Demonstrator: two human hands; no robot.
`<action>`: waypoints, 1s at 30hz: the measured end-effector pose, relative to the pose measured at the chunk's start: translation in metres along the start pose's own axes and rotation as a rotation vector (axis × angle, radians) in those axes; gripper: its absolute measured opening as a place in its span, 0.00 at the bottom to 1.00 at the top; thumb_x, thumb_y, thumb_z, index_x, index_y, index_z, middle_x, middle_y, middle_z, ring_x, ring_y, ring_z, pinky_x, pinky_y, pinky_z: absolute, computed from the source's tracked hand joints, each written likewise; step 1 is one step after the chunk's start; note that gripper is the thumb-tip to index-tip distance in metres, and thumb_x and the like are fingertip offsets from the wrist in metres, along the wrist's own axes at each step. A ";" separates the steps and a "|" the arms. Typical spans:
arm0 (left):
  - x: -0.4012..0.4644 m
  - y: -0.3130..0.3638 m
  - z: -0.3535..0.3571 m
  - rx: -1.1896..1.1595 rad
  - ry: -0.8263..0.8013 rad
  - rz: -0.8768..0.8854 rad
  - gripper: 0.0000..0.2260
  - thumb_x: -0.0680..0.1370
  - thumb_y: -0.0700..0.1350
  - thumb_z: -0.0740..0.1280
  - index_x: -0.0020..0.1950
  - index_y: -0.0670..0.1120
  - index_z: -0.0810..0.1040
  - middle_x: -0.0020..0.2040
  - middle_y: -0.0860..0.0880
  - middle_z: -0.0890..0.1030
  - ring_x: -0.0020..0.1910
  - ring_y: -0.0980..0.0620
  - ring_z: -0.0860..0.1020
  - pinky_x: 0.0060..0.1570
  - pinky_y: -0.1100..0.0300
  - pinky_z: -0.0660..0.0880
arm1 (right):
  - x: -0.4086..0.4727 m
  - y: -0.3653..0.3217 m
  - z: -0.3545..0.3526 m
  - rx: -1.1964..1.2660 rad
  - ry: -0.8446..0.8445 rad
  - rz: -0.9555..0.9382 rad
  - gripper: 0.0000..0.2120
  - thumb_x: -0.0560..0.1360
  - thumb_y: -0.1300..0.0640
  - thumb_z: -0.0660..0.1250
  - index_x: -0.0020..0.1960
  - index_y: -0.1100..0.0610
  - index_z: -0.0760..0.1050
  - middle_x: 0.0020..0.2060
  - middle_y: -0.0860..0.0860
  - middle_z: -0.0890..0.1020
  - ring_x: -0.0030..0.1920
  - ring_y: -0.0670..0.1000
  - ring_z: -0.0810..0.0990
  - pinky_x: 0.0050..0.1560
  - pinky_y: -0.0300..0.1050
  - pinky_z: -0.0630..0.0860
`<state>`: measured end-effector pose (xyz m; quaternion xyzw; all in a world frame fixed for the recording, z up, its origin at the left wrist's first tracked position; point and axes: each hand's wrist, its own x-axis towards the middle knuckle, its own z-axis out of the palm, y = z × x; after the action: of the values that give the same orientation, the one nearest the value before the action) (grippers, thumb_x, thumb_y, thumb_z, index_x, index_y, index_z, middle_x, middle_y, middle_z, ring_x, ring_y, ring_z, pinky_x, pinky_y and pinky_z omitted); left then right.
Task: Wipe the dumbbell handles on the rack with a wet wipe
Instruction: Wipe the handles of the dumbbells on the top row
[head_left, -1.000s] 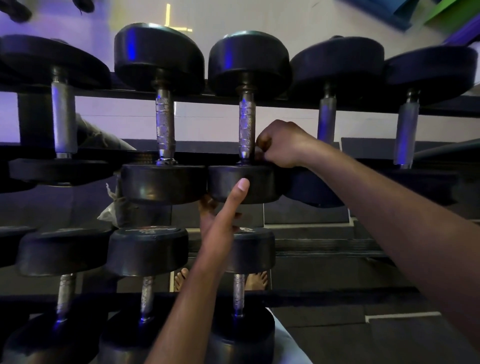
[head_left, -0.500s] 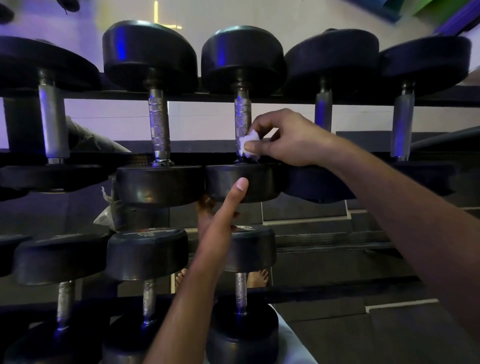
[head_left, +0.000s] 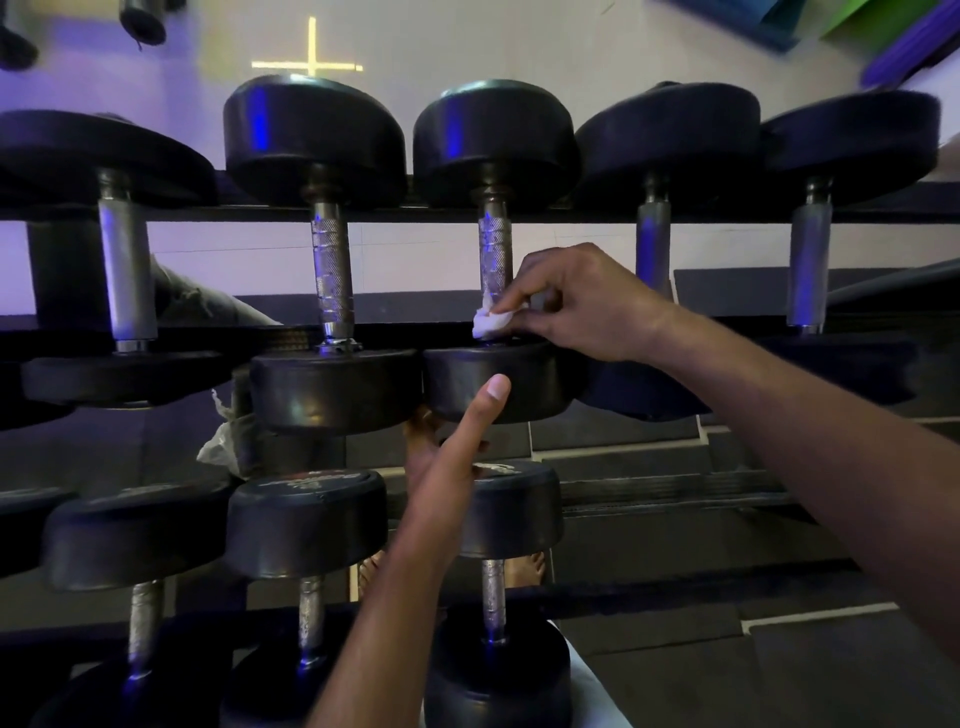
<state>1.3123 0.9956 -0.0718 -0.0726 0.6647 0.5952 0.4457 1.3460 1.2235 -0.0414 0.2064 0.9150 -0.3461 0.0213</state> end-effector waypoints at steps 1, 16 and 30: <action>0.001 -0.001 -0.001 0.009 0.000 -0.005 0.45 0.60 0.72 0.80 0.73 0.55 0.78 0.62 0.55 0.87 0.61 0.49 0.86 0.53 0.52 0.80 | 0.000 0.001 0.000 -0.001 0.055 -0.010 0.09 0.76 0.42 0.77 0.53 0.44 0.88 0.46 0.40 0.84 0.46 0.42 0.82 0.48 0.49 0.80; -0.002 0.002 0.002 0.011 0.009 -0.042 0.46 0.57 0.73 0.80 0.72 0.55 0.79 0.63 0.54 0.87 0.63 0.50 0.85 0.67 0.42 0.82 | 0.040 -0.036 -0.004 -0.169 0.477 0.132 0.16 0.80 0.34 0.65 0.54 0.42 0.86 0.26 0.43 0.82 0.38 0.44 0.85 0.44 0.45 0.81; -0.009 0.006 0.000 0.001 -0.009 -0.020 0.58 0.50 0.80 0.80 0.75 0.58 0.75 0.68 0.54 0.83 0.68 0.49 0.82 0.73 0.38 0.76 | 0.034 -0.039 0.001 -0.132 0.540 0.200 0.15 0.78 0.36 0.68 0.56 0.44 0.86 0.42 0.45 0.87 0.45 0.51 0.85 0.45 0.46 0.79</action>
<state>1.3141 0.9932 -0.0617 -0.0760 0.6622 0.5908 0.4547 1.2998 1.2086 -0.0241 0.3784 0.8832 -0.2144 -0.1756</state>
